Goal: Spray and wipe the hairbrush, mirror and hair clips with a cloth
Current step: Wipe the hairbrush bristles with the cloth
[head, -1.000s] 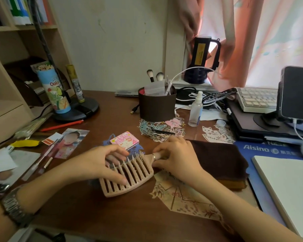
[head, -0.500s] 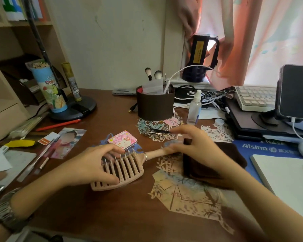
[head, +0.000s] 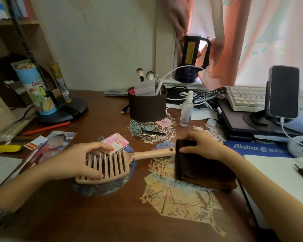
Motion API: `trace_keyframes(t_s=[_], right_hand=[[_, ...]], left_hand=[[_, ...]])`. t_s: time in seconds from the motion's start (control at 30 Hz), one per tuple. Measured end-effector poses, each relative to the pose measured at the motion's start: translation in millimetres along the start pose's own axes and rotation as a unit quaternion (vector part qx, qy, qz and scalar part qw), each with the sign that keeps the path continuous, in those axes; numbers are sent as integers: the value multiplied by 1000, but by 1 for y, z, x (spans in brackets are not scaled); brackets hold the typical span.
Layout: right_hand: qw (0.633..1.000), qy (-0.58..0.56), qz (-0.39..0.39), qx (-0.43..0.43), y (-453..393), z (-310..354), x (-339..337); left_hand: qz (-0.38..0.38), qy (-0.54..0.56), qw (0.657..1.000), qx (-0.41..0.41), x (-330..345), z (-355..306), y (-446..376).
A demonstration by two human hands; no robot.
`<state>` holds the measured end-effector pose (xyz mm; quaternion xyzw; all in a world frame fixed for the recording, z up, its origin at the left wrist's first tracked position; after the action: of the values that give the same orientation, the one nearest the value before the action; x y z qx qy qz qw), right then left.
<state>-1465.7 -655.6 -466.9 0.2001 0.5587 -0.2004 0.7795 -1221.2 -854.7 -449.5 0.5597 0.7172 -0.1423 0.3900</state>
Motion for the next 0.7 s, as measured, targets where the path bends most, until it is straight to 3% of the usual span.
trace_keyframes(t_s=[0.17, 0.33, 0.5, 0.7], right_hand=[[990, -135, 24, -11, 0, 0, 2], [979, -197, 42, -13, -1, -9, 4], [962, -267, 52, -36, 7, -8, -5], [930, -351, 68, -90, 24, 4, -20]], left_hand=[[4, -6, 1000, 0, 0, 3, 0], [-39, 13, 999, 22, -5, -13, 1], [-43, -73, 994, 64, 7, -27, -2], [-74, -78, 990, 85, 13, -33, -8]])
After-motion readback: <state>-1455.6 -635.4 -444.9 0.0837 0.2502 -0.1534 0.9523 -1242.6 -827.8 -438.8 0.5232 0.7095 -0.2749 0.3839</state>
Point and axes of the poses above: each hand's wrist, its own y-axis away from the middle knuckle, its own x-axis out of the palm, z = x × y, the point moved 8 cm from there along -y, towards the middle knuckle, and after that the axes turned 11 degrees about y, right-handed, at the moved point
